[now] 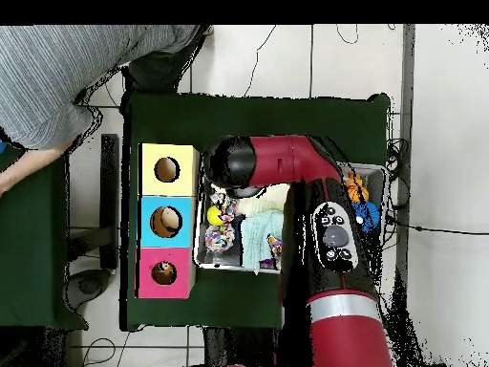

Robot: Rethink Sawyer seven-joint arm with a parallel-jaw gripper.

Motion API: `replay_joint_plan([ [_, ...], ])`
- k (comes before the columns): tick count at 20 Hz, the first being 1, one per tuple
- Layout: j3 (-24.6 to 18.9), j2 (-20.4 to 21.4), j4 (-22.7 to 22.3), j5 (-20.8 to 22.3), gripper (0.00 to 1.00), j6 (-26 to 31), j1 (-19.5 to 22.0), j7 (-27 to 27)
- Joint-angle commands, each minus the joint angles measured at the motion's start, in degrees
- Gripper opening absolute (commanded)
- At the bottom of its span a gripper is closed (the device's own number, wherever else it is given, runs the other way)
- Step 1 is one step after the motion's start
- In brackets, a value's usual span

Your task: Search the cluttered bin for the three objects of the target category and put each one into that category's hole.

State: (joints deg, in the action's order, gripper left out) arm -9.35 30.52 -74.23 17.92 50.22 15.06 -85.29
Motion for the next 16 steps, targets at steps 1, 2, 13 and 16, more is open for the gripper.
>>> replay_joint_plan([
  [1,1.46,-3.92,3.20,-2.24,1.00,3.90,-0.27,-11.38],
  [2,1.47,-4.31,3.77,-2.45,1.00,4.25,-0.30,-11.13],
  [13,2.41,-7.82,2.37,-2.56,1.00,-3.39,-0.35,-11.27],
  [16,2.24,-8.50,0.00,-2.35,1.00,-7.88,0.25,-11.39],
])
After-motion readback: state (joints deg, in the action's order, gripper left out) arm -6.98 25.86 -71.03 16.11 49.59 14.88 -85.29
